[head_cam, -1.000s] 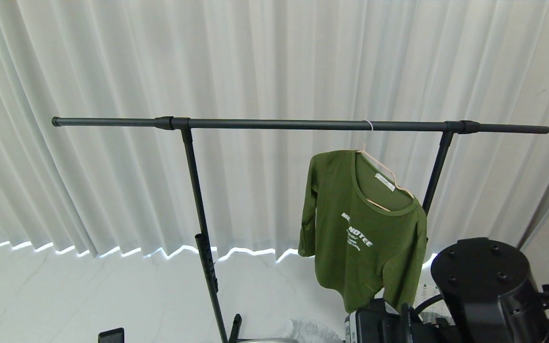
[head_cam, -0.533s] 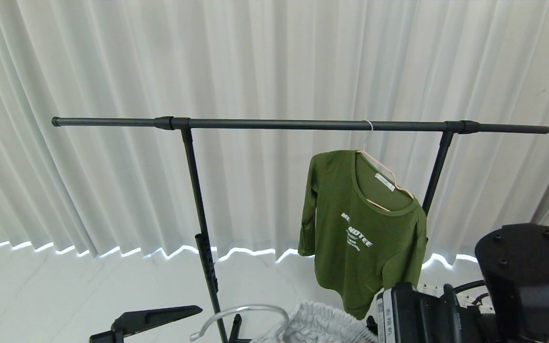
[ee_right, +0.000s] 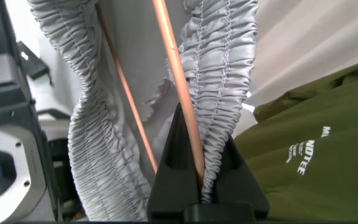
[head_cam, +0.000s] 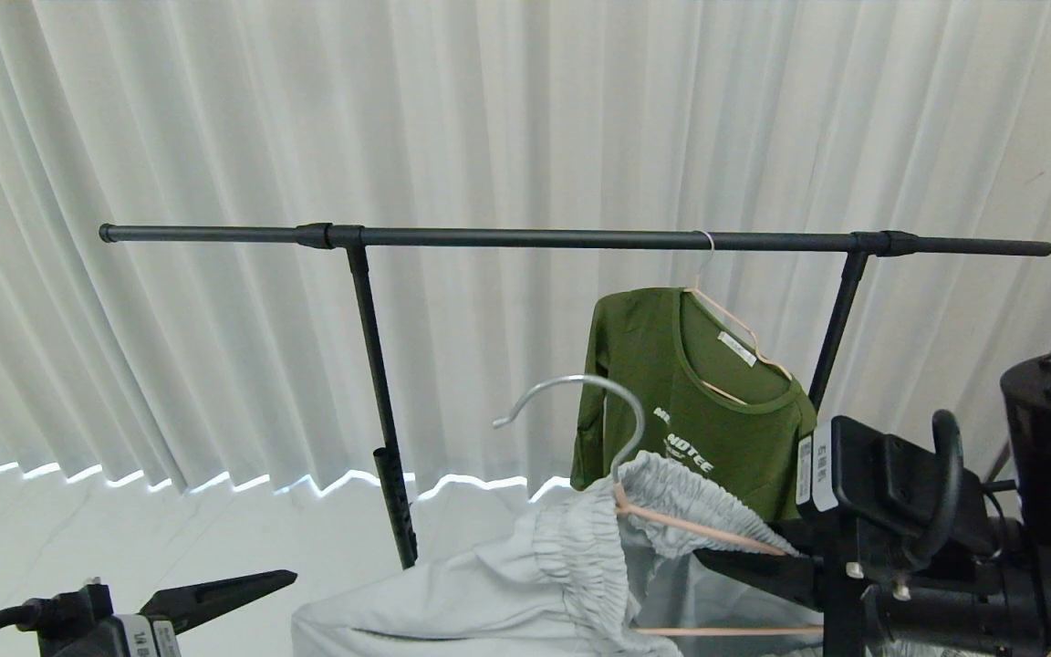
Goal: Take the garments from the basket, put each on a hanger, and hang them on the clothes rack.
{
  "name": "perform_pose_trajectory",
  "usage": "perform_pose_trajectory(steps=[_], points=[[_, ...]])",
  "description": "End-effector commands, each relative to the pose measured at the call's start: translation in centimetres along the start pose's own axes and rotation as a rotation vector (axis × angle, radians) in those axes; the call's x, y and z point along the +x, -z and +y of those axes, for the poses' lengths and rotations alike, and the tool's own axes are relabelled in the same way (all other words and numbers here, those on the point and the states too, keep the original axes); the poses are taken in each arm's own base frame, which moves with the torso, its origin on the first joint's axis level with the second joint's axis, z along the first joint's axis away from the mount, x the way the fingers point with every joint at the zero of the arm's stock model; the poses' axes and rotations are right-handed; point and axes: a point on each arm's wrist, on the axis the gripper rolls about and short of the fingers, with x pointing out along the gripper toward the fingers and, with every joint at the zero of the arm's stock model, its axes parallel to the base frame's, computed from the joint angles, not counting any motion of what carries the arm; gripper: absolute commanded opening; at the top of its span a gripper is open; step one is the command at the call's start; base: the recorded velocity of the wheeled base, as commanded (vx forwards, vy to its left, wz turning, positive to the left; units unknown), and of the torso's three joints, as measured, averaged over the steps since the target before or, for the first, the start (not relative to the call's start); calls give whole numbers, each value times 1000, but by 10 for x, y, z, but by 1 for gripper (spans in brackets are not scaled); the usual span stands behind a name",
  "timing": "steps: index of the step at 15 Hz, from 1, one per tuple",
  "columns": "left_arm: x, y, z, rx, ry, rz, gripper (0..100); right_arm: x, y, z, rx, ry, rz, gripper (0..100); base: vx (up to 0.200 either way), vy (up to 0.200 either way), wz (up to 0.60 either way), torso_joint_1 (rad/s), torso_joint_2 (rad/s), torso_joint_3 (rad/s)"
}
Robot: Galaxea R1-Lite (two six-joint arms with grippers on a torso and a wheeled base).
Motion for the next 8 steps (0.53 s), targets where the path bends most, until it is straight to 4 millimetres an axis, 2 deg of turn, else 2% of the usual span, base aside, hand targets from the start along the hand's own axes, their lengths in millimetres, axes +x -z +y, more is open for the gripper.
perform_pose_trajectory(steps=[1, 5, 8], points=[[2, 28, 0, -52, -54, 126, 100, -4, -5, -6, 4, 28, -25, 0, 0, 0, 0, 0, 0, 0], [14, 37, 11, -142, -126, 254, 100, -14, -14, -8, -4, 49, -73, 0, 0, 0, 0, 0, 0, 0], [20, 33, 22, -197, -170, 277, 100, -15, -15, -8, -7, 49, -79, 0, 0, 0, 0, 0, 0, 0]])
